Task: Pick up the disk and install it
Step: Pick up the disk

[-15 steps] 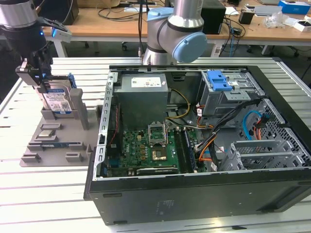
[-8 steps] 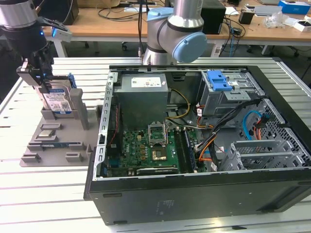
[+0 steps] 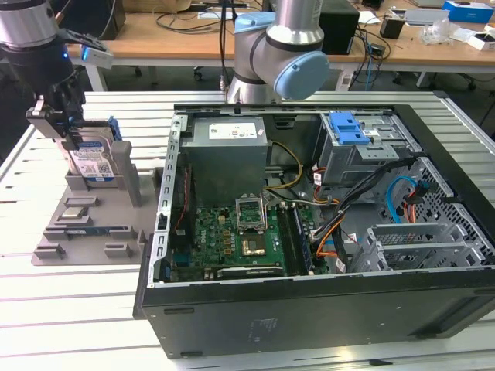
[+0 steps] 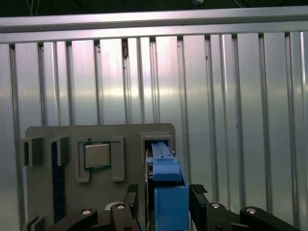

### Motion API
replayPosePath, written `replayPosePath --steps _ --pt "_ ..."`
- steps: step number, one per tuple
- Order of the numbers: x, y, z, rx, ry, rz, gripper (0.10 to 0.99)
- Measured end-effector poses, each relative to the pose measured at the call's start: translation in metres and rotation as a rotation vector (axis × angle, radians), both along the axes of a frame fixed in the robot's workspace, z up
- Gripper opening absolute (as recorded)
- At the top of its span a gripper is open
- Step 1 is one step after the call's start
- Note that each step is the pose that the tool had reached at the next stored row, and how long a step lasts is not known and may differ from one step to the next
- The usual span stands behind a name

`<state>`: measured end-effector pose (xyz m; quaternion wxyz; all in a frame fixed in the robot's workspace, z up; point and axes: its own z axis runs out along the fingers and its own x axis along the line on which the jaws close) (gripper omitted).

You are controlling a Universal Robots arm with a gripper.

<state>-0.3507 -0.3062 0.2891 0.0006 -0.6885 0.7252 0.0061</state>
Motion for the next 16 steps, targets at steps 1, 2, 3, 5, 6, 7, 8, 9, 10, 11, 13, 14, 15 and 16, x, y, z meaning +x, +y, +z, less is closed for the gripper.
replayPosePath --steps 1,2,3,5,6,7,8,9,10,11,13,14,15,16 --pt "0.0 0.0 -0.0008 0.0 -0.0001 0.0 0.541" --pt "-0.0001 0.0001 -0.0008 0.0 0.0001 0.0 0.541" --pt "-0.0001 0.0 -0.0009 0.0 0.0003 0.0 0.541" --pt "-0.0001 0.0001 -0.0011 0.0 0.0 0.0 0.541" --pt "-0.0001 0.0001 -0.0012 0.0 0.0001 0.0 0.541" --pt "-0.0001 0.0001 -0.0012 0.0 0.0001 0.0 0.541" --pt "-0.0001 0.0001 -0.0013 0.0 0.0 0.0 0.525" --pt "-0.0001 0.0001 -0.0013 0.0 0.0 0.0 0.463" --pt "0.0 0.0001 -0.0015 0.0 -0.0001 0.0 0.396" --pt "0.0 0.0001 -0.0015 0.0 0.0 0.0 0.396" --pt "-0.0001 0.0001 -0.0016 0.0 0.0001 0.0 0.365" --pt "0.0 0.0 -0.0017 0.0 0.0 0.0 0.365" --pt "-0.0001 0.0001 -0.0017 0.0 0.0 0.0 0.365" --pt "-0.0001 0.0001 -0.0018 0.0 0.0001 0.0 0.365"
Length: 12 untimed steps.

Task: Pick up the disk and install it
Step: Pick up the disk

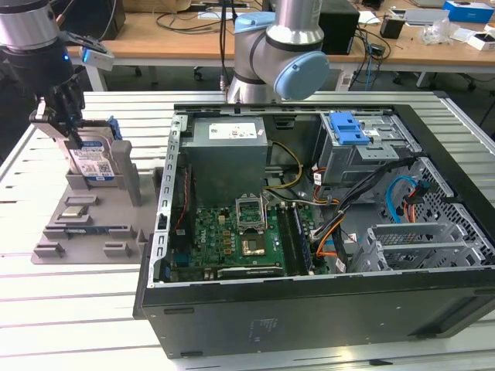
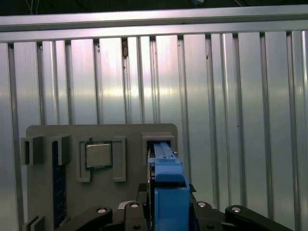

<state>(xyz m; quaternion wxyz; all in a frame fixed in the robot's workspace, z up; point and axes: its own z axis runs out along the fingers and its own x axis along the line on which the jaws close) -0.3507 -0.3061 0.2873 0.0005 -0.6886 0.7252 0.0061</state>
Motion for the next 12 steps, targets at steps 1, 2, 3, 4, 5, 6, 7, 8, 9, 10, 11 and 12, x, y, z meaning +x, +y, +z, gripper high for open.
replayPosePath --steps 1,2,3,4,5,6,7,8,9,10,11,12 --pt "0.0 0.0 -0.0001 0.0 0.0 0.0 0.365" --pt "0.0 0.0 -0.0001 0.0 0.0 0.0 0.365" --pt "0.0 0.0 -0.0002 0.0 0.0 0.0 0.365" --pt "0.0 0.0 -0.0003 0.0 0.0 0.0 0.365" --pt "0.0 0.0 -0.0004 0.0 -0.0001 0.0 0.365" --pt "0.0 0.0 -0.0004 0.0 0.0 0.0 0.365" --pt "0.0 0.0 -0.0005 0.0 0.0 0.0 0.365" --pt "0.0 0.0 -0.0005 0.0 0.0 0.0 0.365" --pt "0.0 0.0 -0.0006 0.0 0.0 0.0 0.365" --pt "0.0 0.0 -0.0007 0.0 0.0 0.0 0.365" --pt "0.0 0.0 -0.0007 0.0 0.0 0.0 0.365" --pt "0.0 0.0 -0.0007 0.0 0.0 0.0 0.365"
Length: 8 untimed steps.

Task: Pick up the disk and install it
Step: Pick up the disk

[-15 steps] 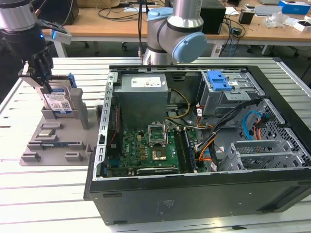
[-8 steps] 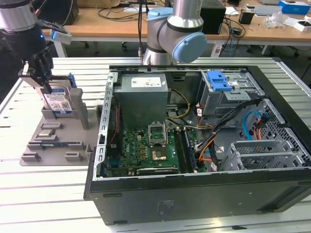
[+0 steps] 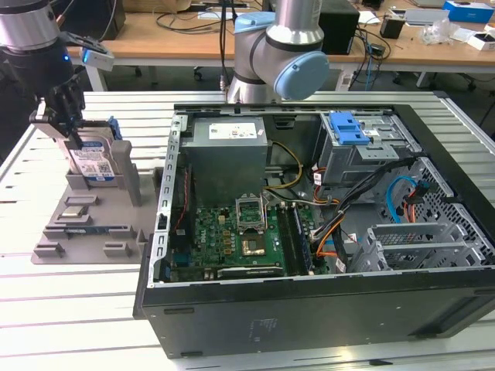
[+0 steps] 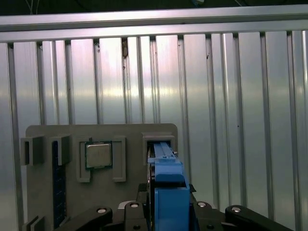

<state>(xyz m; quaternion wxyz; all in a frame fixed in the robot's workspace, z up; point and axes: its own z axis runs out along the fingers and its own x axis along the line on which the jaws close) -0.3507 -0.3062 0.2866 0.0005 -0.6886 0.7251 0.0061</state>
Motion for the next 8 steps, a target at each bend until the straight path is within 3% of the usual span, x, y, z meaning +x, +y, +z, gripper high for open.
replayPosePath --steps 2,8 --pt "0.0001 0.0 0.0008 0.0 -0.0006 0.0 0.365" --pt "0.0 0.0001 0.0159 0.0 -0.0001 0.0 0.365"
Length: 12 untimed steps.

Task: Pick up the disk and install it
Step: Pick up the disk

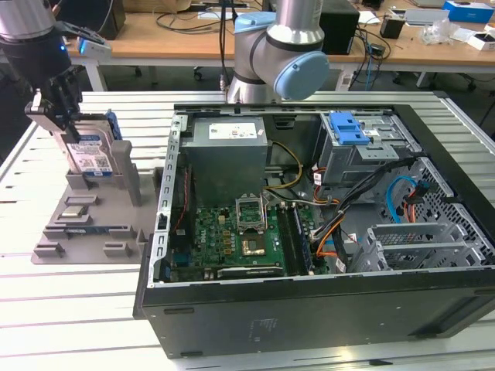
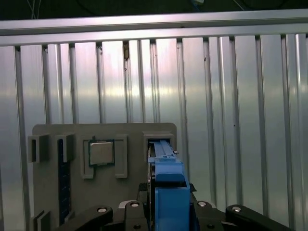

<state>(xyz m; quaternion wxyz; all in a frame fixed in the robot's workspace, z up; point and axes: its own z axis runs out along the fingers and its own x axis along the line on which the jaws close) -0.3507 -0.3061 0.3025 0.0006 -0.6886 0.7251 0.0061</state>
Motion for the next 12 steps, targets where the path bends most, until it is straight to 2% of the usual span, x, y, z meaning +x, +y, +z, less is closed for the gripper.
replayPosePath --steps 9,12 --pt "0.0 0.001 0.0245 0.0 0.0 0.0 0.365" --pt "0.0 0.0015 0.0369 0.0 0.0 0.0 0.365"
